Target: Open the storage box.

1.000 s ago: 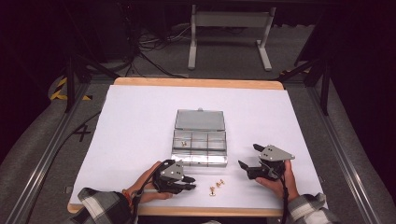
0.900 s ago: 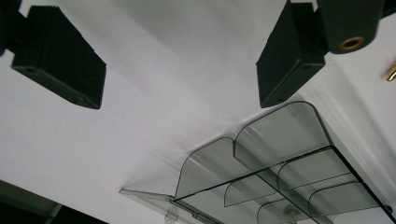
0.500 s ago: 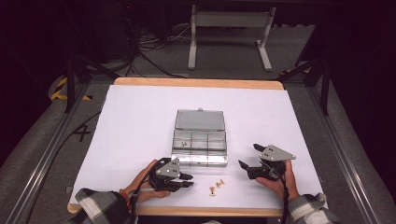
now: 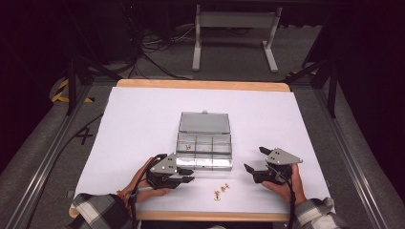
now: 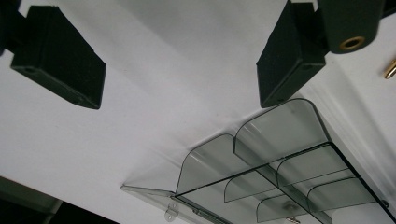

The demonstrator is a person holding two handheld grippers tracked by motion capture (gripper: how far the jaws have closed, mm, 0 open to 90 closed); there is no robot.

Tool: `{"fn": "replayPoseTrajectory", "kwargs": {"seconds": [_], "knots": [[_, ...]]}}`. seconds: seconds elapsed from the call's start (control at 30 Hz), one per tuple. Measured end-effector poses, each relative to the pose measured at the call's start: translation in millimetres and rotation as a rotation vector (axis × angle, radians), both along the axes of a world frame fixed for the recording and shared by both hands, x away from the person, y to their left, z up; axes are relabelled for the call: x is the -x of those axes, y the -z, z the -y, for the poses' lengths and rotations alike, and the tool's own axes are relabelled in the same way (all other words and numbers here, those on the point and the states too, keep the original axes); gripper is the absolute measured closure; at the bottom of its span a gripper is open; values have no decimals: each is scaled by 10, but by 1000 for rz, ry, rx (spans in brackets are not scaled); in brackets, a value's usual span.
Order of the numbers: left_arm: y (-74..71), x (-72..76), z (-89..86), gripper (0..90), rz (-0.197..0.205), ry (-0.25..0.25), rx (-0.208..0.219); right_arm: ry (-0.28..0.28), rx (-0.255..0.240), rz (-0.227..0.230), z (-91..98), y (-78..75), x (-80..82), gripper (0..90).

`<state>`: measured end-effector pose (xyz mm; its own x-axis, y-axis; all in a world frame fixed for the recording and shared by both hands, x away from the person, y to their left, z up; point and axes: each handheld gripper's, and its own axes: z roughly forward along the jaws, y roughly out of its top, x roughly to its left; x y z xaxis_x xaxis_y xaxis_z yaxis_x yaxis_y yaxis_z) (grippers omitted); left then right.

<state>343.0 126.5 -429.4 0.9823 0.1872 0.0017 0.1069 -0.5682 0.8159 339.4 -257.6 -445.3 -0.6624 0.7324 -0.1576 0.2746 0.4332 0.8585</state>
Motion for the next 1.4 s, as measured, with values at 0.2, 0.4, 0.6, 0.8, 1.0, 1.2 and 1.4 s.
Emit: {"fn": "replayPoseTrajectory", "kwargs": {"seconds": [0.2, 0.4, 0.6, 0.8, 1.0, 1.2, 1.4], "knots": [[-85, -52, -83, 764, 17, -33, 41, 4, -3, 10, 1, 0, 4, 160], [-160, -130, -172, 764, 33, -80, 73, 3, 3, 9, -3, 2, 1, 157], [-206, -224, -218, 764, 52, -124, 99, 2, 5, 4, -7, 3, 0, 157], [-208, -352, -229, 765, 43, -158, 106, 0, 7, 3, -9, 4, -2, 157], [-157, -500, -190, 764, 55, -182, 70, 1, 12, 2, -10, 5, -4, 157], [-156, -638, -152, 764, 42, -207, 79, 2, 10, -1, -10, 5, -5, 157], [-90, -780, -75, 764, 40, -221, 38, 0, 12, 0, -12, 7, -6, 157]]}}
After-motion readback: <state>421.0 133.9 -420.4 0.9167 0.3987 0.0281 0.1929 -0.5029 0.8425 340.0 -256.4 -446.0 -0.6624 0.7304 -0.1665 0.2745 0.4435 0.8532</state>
